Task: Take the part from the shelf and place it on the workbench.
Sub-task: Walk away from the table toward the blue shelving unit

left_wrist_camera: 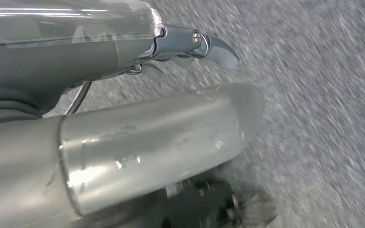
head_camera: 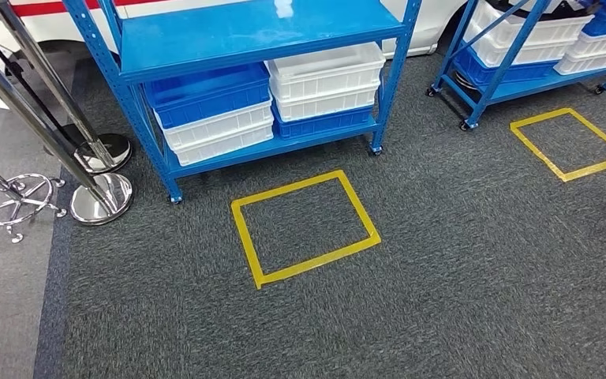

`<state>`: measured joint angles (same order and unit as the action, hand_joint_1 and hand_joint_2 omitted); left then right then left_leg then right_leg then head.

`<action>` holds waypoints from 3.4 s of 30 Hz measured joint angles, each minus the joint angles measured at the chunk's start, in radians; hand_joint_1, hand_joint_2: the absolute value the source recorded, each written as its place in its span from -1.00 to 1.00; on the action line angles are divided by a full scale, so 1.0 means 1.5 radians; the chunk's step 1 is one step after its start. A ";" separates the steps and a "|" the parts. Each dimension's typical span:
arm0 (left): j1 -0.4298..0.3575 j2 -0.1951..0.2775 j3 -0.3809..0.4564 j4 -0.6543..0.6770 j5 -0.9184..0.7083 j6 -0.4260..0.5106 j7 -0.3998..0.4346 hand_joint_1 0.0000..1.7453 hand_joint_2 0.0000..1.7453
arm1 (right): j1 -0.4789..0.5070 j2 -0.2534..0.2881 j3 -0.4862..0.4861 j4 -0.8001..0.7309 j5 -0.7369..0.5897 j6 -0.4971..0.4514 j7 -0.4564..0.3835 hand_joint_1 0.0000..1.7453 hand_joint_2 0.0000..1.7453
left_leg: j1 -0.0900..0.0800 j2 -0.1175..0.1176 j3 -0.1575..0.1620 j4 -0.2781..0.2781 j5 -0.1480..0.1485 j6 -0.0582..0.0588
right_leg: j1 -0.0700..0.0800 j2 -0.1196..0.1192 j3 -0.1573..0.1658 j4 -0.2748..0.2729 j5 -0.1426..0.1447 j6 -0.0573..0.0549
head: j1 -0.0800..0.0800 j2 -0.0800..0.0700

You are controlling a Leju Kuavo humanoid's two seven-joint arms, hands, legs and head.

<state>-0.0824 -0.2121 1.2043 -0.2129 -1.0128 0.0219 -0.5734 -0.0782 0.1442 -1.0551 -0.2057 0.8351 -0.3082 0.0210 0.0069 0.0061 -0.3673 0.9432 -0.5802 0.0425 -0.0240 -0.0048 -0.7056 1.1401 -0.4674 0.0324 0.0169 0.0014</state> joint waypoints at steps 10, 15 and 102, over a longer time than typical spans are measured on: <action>-0.006 -0.001 0.000 0.000 0.000 0.001 0.001 -1.00 -1.00 | 0.000 0.000 0.000 0.000 0.001 0.000 0.000 -1.00 -1.00 | 0.004 0.000 -0.102 0.193 -0.014 -0.034 | 0.005 0.004 0.083 -0.084 0.004 -0.045 | -0.002 0.000; -0.001 -0.001 0.000 0.000 -0.001 0.003 0.004 -1.00 -1.00 | 0.001 0.000 -0.001 0.000 0.002 0.000 0.000 -1.00 -1.00 | 0.002 0.000 -0.172 0.137 -0.039 -0.026 | 0.007 0.013 0.151 -0.092 -0.043 -0.042 | -0.002 0.000; -0.005 -0.007 -0.001 0.000 -0.006 0.011 0.000 -1.00 -1.00 | -0.005 -0.006 -0.042 -0.001 -0.026 -0.036 -0.108 -1.00 -1.00 | -0.002 -0.008 -0.104 0.176 -0.042 -0.027 | 0.012 0.008 0.099 -0.086 -0.007 -0.047 | -0.003 0.000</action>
<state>-0.0901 -0.2228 1.2032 -0.2129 -1.0225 0.0390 -0.5737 -0.0862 0.1354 -1.1182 -0.2071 0.7958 -0.3629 -0.1403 0.0044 -0.0055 -0.5228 1.2075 -0.6437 0.0025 -0.0066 0.0071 -0.5576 1.0110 -0.4785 -0.0383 0.0126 0.0014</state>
